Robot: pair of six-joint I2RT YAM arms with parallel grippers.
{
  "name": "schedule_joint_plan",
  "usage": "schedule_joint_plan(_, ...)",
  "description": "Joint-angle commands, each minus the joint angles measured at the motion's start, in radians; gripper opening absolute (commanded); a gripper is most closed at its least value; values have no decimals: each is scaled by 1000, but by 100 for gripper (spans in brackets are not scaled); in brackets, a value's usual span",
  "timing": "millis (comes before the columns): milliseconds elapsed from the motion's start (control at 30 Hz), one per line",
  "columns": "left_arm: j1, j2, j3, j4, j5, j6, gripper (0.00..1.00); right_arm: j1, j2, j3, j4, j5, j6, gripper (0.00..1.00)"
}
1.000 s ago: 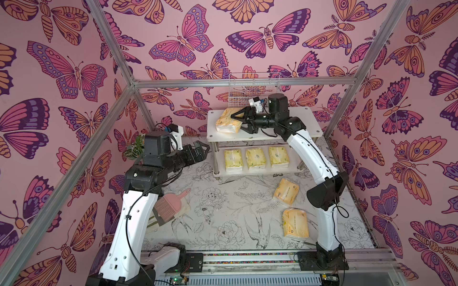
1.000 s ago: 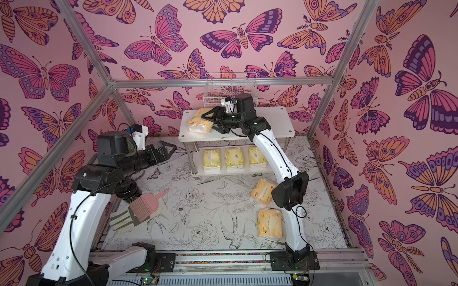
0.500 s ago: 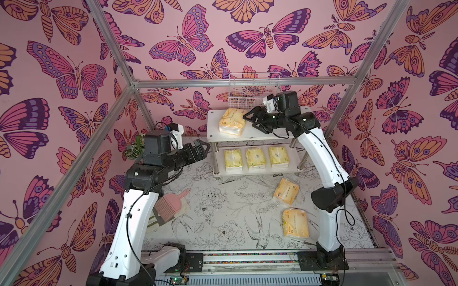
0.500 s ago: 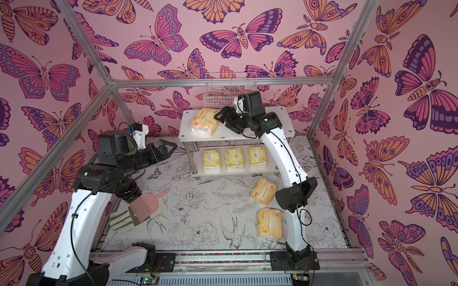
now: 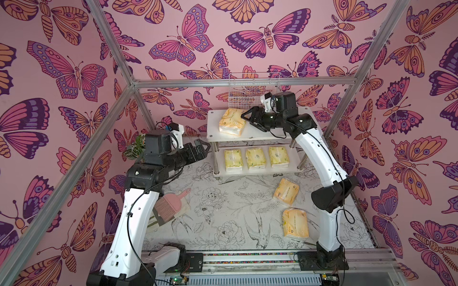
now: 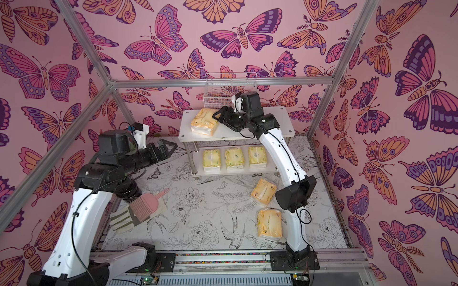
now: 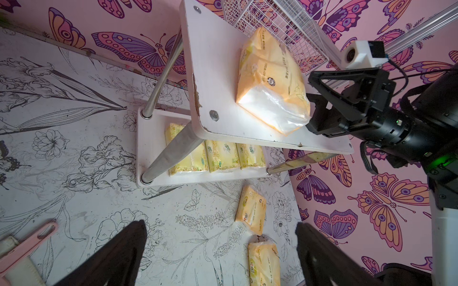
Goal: Place the tissue boxes on the shelf by color
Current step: Place a box of tissues on the shelf.
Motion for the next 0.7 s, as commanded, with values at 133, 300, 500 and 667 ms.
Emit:
schedule_joint_plan(133, 8, 4, -31, 17, 11, 1, 100, 0, 37, -32, 186, -113, 60, 74)
schedule_joint_plan(300, 7, -3, -49, 19, 12, 0, 100, 1, 61, -32, 229, -122, 84, 74)
schedule_joint_plan(500, 7, -9, -62, 21, 10, -3, 100, 0, 88, -31, 289, -130, 138, 74)
schedule_joint_plan(667, 8, -12, -67, 20, 7, -5, 100, 0, 99, -31, 308, -134, 154, 74)
